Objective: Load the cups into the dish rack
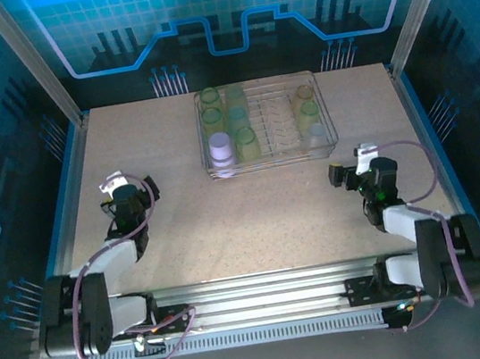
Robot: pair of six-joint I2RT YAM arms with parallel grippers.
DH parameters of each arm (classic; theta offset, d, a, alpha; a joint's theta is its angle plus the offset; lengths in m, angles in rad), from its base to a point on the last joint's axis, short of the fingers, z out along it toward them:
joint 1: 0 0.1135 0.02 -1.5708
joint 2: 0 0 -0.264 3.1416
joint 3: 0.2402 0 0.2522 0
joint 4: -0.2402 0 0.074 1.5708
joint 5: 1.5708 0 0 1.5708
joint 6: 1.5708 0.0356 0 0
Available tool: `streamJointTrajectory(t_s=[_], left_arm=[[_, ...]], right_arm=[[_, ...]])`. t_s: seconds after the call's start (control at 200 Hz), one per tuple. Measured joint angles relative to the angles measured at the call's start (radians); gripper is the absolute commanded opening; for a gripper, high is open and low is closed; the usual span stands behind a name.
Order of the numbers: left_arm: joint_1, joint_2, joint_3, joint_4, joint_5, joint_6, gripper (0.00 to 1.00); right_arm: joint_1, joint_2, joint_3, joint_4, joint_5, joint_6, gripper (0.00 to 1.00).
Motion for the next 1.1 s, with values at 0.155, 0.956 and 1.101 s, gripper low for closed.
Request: streamJointTrajectory(t_s=[0.155,0.956,1.101], left_arm=[[0.025,0.043,0.004,0.036,0.085,0.007,0.99],[0.044,0.264,-0.010,0.351,0.416,0.175,1.00],[0.031,0.264,-0.009,0.357,0.403,0.188,0.99]], right_arm=[[0.079,0.186,0.026,0.199,0.017,-0.076,1.00],[0.096,0.204,0.095,0.210,0.101,-0.114,1.00],[0.096,0.204,0.096,0.201,0.101,-0.113,1.00]])
